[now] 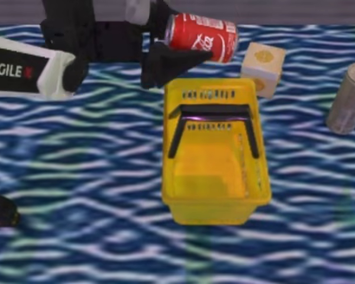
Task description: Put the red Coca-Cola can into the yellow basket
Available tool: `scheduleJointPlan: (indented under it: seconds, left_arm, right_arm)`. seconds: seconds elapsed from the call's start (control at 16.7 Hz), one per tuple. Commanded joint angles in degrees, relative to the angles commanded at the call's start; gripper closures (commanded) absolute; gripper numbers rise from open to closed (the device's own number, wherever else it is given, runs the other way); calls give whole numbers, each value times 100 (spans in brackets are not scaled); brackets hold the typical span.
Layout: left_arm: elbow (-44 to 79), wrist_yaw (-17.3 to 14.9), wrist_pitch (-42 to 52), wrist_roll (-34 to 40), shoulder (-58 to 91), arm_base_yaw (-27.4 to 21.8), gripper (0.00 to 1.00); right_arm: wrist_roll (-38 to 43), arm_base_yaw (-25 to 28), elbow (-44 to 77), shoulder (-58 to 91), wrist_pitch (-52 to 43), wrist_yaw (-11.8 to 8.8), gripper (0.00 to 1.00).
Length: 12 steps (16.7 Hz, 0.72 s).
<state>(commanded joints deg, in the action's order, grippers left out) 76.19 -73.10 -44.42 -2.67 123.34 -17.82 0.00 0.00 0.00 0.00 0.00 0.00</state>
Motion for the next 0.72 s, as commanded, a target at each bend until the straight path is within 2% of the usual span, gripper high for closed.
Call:
scheduleJointPlan:
  seconds: [0.36, 0.66, 0.72]
  left_arm:
    - [-348, -4, -1356, 32, 931, 83, 100]
    - [-385, 3, -1445, 35, 1004, 95, 100]
    - [-385, 3, -1445, 35, 1004, 95, 92]
  right_arm:
    - [0, 0, 0, 0, 0, 0, 0]
    - [0, 0, 0, 0, 0, 0, 0]
    - [0, 0, 0, 0, 0, 0, 0]
